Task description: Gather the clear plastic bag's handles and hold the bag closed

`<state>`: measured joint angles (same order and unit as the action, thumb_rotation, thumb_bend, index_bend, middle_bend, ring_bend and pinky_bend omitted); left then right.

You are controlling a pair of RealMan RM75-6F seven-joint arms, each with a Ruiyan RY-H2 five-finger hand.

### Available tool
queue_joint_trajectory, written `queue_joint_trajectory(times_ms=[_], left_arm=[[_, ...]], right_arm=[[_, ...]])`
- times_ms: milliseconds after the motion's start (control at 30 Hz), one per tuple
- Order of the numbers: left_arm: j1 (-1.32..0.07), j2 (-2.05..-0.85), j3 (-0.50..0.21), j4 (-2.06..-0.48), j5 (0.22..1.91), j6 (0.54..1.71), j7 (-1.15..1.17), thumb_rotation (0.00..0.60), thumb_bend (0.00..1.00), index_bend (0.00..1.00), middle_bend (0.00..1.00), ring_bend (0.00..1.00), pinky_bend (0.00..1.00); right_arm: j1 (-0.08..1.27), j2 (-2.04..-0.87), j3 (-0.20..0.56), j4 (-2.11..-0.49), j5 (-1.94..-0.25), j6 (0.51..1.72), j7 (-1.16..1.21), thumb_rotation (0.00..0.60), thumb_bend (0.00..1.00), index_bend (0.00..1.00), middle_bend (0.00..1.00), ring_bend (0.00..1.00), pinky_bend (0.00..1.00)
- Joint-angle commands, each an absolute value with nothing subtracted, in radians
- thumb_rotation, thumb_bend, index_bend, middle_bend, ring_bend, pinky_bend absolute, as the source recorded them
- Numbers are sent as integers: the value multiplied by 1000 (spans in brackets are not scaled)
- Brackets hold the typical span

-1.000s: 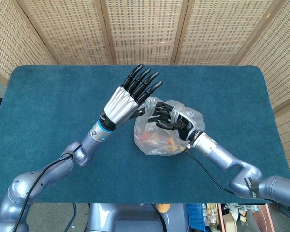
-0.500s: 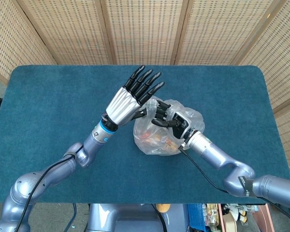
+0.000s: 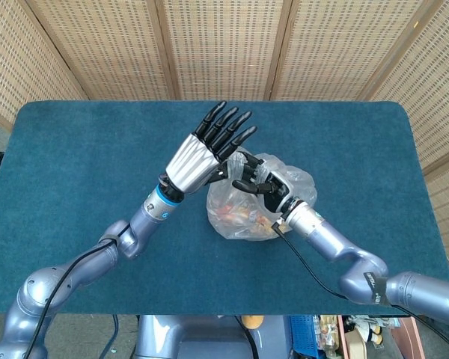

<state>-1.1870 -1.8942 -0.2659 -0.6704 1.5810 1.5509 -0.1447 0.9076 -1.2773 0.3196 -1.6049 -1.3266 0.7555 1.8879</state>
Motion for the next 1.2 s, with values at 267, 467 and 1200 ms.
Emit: queue_joint_trajectory(times_ms=[267, 467, 1200], left_arm=[[-1196, -1905, -276, -661, 1573, 1543, -148, 600, 346, 0, 0, 0, 0], [-1198, -1905, -281, -658, 1565, 1534, -147, 600, 346, 0, 0, 0, 0], [-1188, -1897, -297, -701, 1538, 1513, -147, 600, 345, 0, 0, 0, 0]], right_arm=[[895, -1312, 352, -1598, -1342, 743, 1933, 600, 65, 356, 430, 263, 236], [886, -1313, 352, -1589, -1389, 733, 1985, 600, 130, 380, 457, 310, 236], [891, -1320, 328, -1559, -1430, 708, 1997, 600, 194, 424, 493, 319, 235]])
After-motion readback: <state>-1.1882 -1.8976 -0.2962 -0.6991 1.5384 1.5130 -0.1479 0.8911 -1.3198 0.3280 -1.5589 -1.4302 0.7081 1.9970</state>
